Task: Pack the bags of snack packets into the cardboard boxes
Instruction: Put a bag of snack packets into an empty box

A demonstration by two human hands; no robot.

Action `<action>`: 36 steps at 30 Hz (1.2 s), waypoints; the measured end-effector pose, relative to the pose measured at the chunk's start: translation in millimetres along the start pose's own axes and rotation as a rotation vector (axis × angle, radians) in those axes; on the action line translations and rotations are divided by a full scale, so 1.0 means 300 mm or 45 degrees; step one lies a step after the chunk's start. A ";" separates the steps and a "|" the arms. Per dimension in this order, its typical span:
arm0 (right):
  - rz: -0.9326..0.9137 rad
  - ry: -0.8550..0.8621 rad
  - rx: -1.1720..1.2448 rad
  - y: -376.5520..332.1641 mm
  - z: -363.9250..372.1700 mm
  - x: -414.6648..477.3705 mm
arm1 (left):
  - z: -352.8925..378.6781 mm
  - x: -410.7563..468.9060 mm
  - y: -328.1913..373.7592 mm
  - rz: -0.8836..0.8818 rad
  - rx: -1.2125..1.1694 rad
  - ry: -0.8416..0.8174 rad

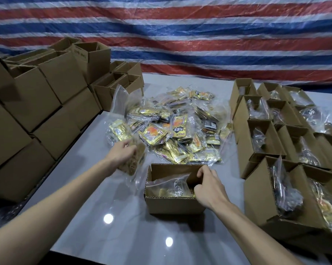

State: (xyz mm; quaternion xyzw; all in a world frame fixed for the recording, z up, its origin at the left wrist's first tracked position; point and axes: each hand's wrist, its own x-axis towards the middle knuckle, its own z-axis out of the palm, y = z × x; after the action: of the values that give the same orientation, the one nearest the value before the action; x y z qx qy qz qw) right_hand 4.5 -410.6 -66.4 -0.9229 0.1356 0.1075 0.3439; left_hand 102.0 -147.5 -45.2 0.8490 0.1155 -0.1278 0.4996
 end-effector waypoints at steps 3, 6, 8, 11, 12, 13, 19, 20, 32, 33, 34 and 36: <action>-0.002 0.006 0.000 0.004 0.000 -0.003 | -0.047 -0.052 0.104 0.093 -0.147 0.074; 0.001 -0.001 -0.008 0.004 -0.001 -0.005 | -0.100 -0.118 0.211 0.187 -0.307 -0.044; 0.000 -0.002 -0.008 0.006 -0.004 -0.003 | -0.130 -0.162 0.273 0.295 -0.294 -0.223; -0.012 -0.020 0.009 0.007 -0.004 -0.003 | -0.146 -0.217 0.351 0.376 -0.315 -0.516; -0.014 -0.015 0.011 0.002 -0.005 -0.002 | -0.143 -0.229 0.372 0.389 -0.327 -0.603; -0.011 -0.005 0.006 -0.001 -0.004 0.002 | -0.138 -0.240 0.390 0.404 -0.335 -0.686; 0.078 -0.220 0.099 0.092 0.016 -0.001 | -0.071 -0.258 0.428 0.486 -0.158 -0.857; 0.092 -0.247 0.079 0.098 0.018 -0.004 | -0.054 -0.259 0.431 0.509 -0.089 -0.831; 0.019 -0.017 0.001 0.021 0.010 0.016 | 0.048 -0.274 0.481 0.742 0.453 -0.765; 0.011 -0.007 0.009 0.023 0.012 0.015 | 0.056 -0.268 0.477 0.722 0.490 -0.790; -0.009 -0.002 0.021 0.025 0.013 0.013 | 0.070 -0.260 0.469 0.697 0.543 -0.814; -0.056 0.002 0.034 0.026 0.013 0.012 | 0.108 -0.233 0.440 0.677 0.682 -0.823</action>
State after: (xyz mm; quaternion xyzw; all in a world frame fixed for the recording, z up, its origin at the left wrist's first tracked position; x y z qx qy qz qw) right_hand 5.0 -414.4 -75.0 -0.9211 0.1168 0.0975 0.3584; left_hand 75.7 -243.3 70.9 0.8644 -0.3027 -0.2780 0.2896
